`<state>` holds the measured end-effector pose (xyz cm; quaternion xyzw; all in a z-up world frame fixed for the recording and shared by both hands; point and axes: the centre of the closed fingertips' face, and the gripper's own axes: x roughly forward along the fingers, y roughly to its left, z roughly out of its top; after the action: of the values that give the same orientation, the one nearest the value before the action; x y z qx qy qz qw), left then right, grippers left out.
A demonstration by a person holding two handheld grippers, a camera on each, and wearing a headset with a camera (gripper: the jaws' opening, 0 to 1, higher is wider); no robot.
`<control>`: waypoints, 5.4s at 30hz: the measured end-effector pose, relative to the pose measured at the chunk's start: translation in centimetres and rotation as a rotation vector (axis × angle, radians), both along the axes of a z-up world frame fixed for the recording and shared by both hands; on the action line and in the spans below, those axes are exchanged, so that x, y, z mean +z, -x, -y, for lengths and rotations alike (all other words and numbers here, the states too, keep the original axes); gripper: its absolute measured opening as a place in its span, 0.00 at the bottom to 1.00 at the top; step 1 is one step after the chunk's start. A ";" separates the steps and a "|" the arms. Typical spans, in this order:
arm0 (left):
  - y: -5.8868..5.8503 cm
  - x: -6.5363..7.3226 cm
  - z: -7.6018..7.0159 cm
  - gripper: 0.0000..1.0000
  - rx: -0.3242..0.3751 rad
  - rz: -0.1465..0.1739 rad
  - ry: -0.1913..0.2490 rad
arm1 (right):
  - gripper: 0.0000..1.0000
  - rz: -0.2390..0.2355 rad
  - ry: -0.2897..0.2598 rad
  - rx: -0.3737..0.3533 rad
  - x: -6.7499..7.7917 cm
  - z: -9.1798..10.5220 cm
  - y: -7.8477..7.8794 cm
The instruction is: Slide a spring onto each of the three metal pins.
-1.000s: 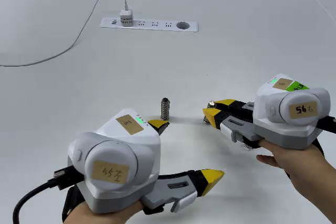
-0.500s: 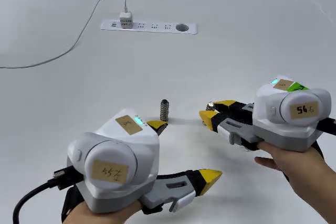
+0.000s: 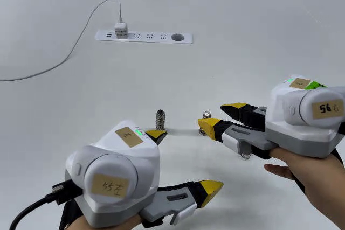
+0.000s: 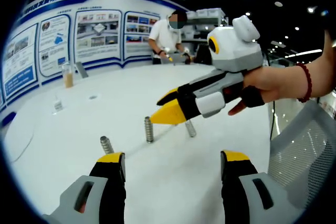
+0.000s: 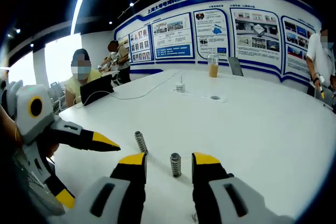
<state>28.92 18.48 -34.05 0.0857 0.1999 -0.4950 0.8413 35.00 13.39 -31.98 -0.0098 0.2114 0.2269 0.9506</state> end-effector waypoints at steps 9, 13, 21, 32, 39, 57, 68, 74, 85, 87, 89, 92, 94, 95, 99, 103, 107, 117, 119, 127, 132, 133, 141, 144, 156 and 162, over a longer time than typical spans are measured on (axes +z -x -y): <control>0.2 0.6 0.5 0.75 -0.001 0.014 0.001 | 0.42 -0.014 -0.007 -0.037 1.2 1.7 1.2; 0.1 0.7 0.8 0.73 0.003 0.019 0.002 | 0.43 -0.018 -0.008 -0.060 1.6 2.7 1.8; -0.1 0.9 1.8 0.67 0.013 0.017 0.008 | 0.44 -0.022 -0.011 -0.089 2.2 4.1 2.8; -0.4 0.0 3.5 0.61 0.005 -0.021 0.013 | 0.44 -0.010 -0.015 -0.141 2.8 6.3 3.9; -0.6 -0.5 4.9 0.57 -0.019 -0.018 0.003 | 0.46 -0.004 -0.028 -0.146 2.8 7.4 4.8; -1.6 -1.8 8.2 0.45 -0.026 -0.034 -0.004 | 0.47 0.009 -0.047 -0.117 2.8 8.5 6.7; -1.6 -3.0 9.9 0.38 -0.044 -0.041 -0.012 | 0.48 -0.002 -0.032 -0.139 2.0 9.6 7.6; -1.7 -3.7 10.7 0.32 -0.059 -0.034 -0.026 | 0.48 -0.012 -0.040 -0.153 1.5 9.8 8.0; -1.3 -5.1 11.7 0.25 -0.059 -0.063 -0.054 | 0.47 -0.022 -0.054 -0.180 0.9 10.2 8.0; -1.3 -5.3 11.7 0.24 -0.062 -0.059 -0.068 | 0.46 -0.023 -0.056 -0.188 0.8 10.3 8.0; -1.3 -5.3 11.8 0.22 -0.068 -0.056 -0.069 | 0.46 -0.023 -0.058 -0.190 0.8 10.4 8.0; -1.4 -5.6 11.8 0.21 -0.075 -0.048 -0.082 | 0.46 -0.024 -0.060 -0.195 0.7 10.5 8.0; -1.4 -5.7 11.8 0.19 -0.076 -0.046 -0.086 | 0.46 -0.025 -0.062 -0.198 0.6 10.5 8.0; -1.4 -5.8 11.9 0.19 -0.076 -0.048 -0.089 | 0.46 -0.027 -0.061 -0.200 0.5 10.6 8.1; -1.3 -5.7 11.9 0.18 -0.081 -0.046 -0.094 | 0.45 -0.034 -0.061 -0.203 0.3 10.6 8.1; -1.5 -5.8 11.8 0.13 -0.074 -0.047 -0.104 | 0.45 -0.039 -0.064 -0.210 0.2 10.6 8.1; -1.5 -5.9 11.8 0.11 -0.078 -0.044 -0.115 | 0.45 -0.048 -0.067 -0.219 0.1 10.7 8.1; -1.5 -5.9 11.1 0.10 -0.081 -0.046 -0.121 | 0.45 -0.063 -0.114 -0.257 0.1 11.2 8.3; -1.5 -5.7 10.9 0.10 -0.081 -0.044 -0.115 | 0.45 -0.062 -0.116 -0.256 0.2 11.1 8.3; -1.1 -4.2 9.9 0.10 -0.084 -0.035 -0.051 | 0.45 -0.068 -0.168 -0.251 0.7 10.4 8.0; -1.1 -2.6 9.7 0.10 -0.070 -0.051 0.031 | 0.46 -0.072 -0.223 -0.242 1.0 9.8 7.7; -1.1 -2.3 9.7 0.10 -0.065 -0.060 0.049 | 0.46 -0.071 -0.230 -0.240 1.1 9.6 7.6; -0.8 0.2 8.9 0.10 -0.055 -0.078 0.151 | 0.43 -0.071 -0.275 -0.235 2.0 8.6 7.1; -0.6 0.8 8.6 0.10 -0.054 -0.068 0.173 | 0.40 -0.068 -0.279 -0.225 2.3 8.1 7.0; 0.1 2.5 7.6 0.10 -0.060 -0.070 0.264 | 0.32 -0.096 -0.380 -0.186 2.6 5.6 6.3; 0.4 3.1 7.3 0.10 -0.064 -0.074 0.309 | 0.29 -0.109 -0.456 -0.174 2.9 4.4 6.0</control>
<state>28.48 11.20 -30.97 -0.0568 0.1495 -0.5491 0.8203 29.00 9.03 -29.08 0.2356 0.2056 0.1861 0.9314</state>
